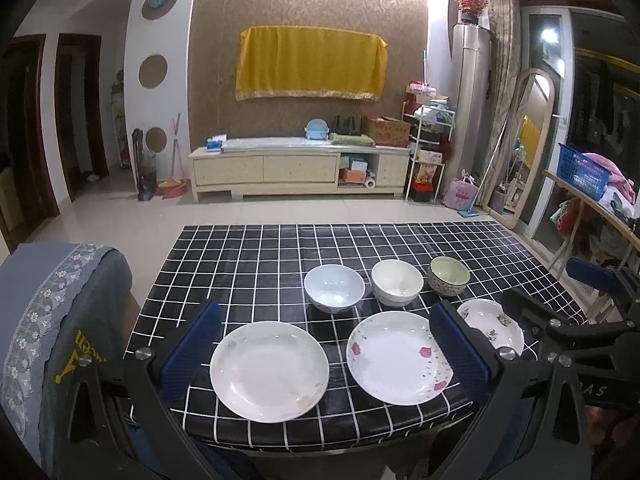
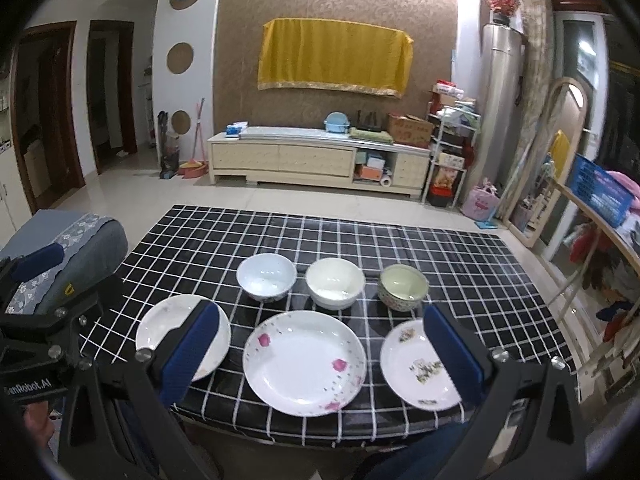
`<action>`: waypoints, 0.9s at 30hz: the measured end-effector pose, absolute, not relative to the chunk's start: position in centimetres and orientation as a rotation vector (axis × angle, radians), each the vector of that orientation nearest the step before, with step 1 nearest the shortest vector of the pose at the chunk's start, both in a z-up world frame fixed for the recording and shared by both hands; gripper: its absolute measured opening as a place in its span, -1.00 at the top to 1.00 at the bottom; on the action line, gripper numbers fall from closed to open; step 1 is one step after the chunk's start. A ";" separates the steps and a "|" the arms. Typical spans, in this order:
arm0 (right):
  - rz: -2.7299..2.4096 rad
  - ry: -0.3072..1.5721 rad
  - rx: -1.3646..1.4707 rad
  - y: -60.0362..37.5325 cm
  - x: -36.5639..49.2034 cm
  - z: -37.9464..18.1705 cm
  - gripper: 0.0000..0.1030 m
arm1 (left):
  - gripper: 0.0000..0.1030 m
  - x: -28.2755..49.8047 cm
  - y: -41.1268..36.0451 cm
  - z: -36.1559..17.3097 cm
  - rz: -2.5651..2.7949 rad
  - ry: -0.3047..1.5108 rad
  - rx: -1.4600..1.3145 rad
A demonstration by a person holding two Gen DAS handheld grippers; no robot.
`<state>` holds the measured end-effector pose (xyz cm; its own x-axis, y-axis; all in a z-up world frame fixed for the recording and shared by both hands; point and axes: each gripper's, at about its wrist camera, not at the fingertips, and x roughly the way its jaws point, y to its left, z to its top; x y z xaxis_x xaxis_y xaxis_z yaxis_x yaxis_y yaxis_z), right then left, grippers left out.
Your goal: Organize plates and bowls
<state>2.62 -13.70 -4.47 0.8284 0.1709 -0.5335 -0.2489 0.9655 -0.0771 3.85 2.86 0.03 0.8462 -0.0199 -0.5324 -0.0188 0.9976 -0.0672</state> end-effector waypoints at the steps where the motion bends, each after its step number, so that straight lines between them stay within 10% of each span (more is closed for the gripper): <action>1: 0.229 0.556 -0.153 -13.3 3.1 -4.5 -1.00 | -1.00 4.3 3.3 0.0 0.002 0.573 -0.077; 15: 0.394 0.713 -0.238 -5.4 11.5 -9.7 -1.00 | -0.99 10.9 11.1 -5.5 0.151 0.789 -0.167; 27: 0.551 0.964 -0.255 -0.3 16.7 -17.9 -0.80 | -0.40 13.9 16.1 -15.4 0.242 1.081 -0.244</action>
